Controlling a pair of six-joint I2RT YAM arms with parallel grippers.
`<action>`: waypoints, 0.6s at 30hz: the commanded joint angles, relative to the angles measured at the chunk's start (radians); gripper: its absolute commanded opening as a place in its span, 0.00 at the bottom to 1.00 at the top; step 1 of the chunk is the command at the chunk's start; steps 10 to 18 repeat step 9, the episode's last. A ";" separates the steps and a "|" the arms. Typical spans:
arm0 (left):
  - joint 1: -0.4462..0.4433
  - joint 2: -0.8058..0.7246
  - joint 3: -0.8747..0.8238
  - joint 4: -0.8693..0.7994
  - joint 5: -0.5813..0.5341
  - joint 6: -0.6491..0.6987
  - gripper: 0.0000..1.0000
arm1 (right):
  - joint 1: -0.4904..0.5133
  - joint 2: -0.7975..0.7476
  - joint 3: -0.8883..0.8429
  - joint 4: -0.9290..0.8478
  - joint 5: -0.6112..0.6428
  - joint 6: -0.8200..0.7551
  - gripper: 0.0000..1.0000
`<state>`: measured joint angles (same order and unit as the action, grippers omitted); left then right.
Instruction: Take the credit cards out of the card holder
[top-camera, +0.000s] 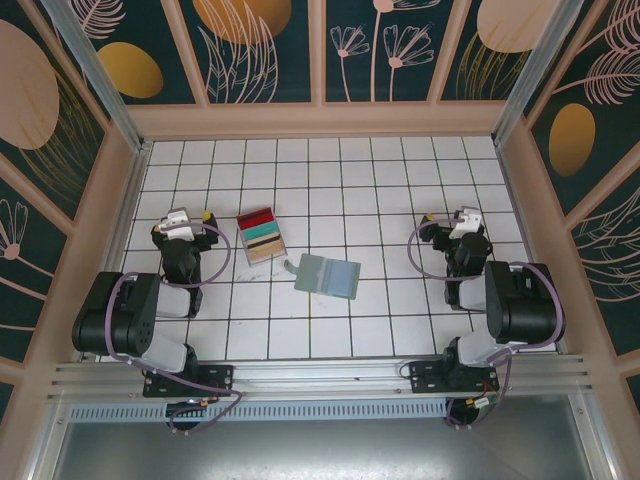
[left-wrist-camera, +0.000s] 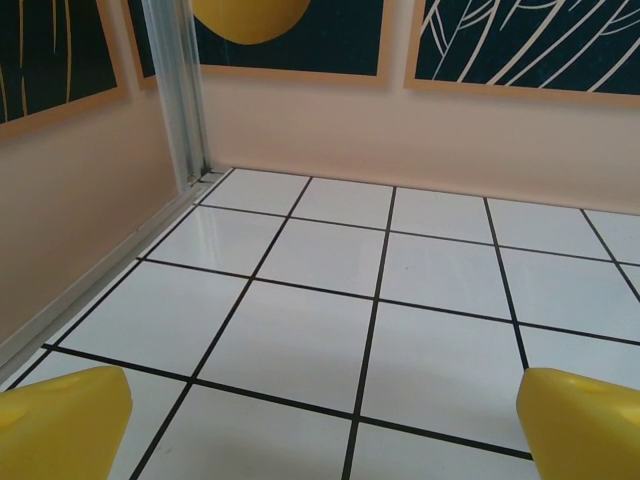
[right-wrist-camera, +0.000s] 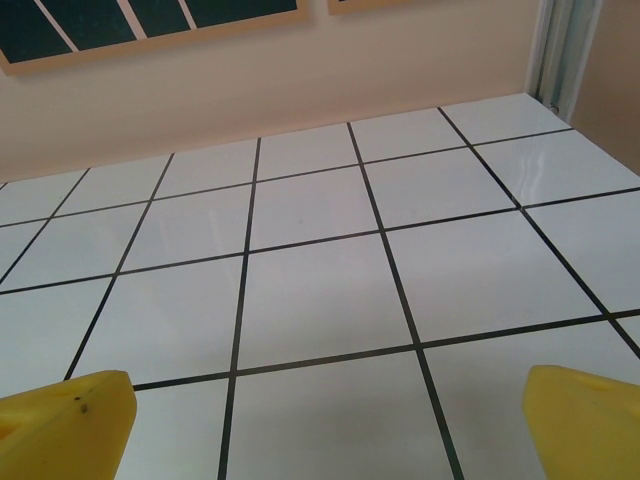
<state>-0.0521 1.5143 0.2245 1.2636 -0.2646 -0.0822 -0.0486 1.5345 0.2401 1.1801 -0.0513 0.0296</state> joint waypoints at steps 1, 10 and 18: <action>0.006 0.007 -0.008 0.051 0.017 0.010 0.99 | 0.007 0.004 -0.004 0.058 -0.005 -0.019 0.99; 0.006 0.007 -0.008 0.049 0.018 0.010 0.99 | 0.004 0.005 -0.002 0.055 -0.012 -0.015 0.99; 0.006 0.007 -0.008 0.049 0.018 0.010 0.99 | 0.004 0.005 -0.002 0.055 -0.012 -0.015 0.99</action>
